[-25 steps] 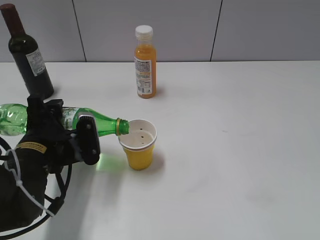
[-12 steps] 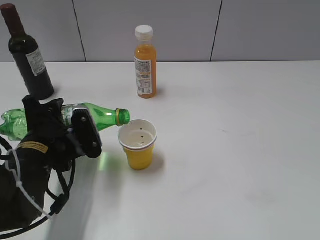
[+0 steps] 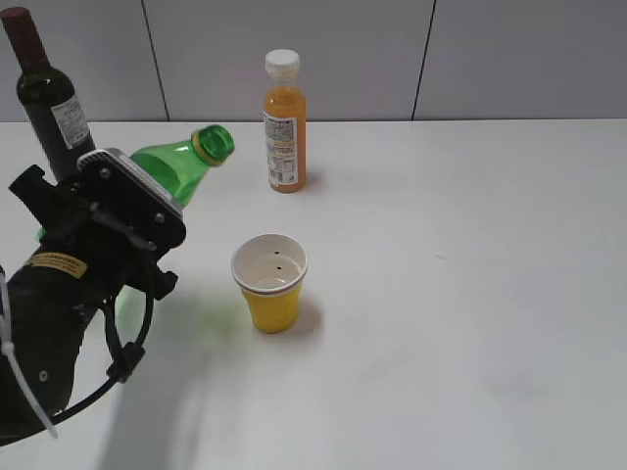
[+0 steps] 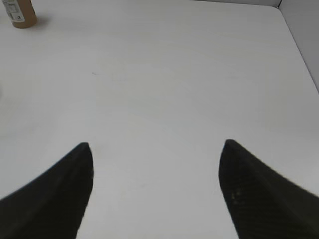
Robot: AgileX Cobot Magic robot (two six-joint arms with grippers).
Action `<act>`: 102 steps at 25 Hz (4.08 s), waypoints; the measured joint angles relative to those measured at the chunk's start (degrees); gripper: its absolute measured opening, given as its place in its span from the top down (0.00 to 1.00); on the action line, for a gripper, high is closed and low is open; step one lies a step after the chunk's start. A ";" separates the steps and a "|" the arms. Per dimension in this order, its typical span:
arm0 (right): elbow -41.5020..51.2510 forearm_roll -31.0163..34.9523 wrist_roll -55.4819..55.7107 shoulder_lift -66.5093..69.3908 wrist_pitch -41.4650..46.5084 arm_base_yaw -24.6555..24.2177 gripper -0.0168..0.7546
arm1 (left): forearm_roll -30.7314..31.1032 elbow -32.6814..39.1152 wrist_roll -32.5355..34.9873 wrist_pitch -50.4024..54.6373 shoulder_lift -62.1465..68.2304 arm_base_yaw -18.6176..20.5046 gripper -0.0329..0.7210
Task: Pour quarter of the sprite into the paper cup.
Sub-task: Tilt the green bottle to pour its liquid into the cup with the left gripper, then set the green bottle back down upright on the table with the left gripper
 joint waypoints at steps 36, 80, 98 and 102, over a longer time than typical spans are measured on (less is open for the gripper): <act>0.00 0.00 0.00 0.00 0.00 0.00 0.21 | 33.18 0.10 -57.36 4.64 -5.03 19.51 0.33; 0.00 0.00 0.00 0.00 0.00 0.00 0.21 | 42.11 -15.95 -62.00 6.01 13.78 29.10 0.29; 0.00 0.00 0.00 0.00 0.00 0.00 0.21 | 42.11 -7.41 -62.00 1.60 7.03 29.10 0.10; 0.00 0.00 0.00 0.00 0.00 0.00 0.21 | 42.11 -4.32 -62.00 1.60 4.40 29.10 0.10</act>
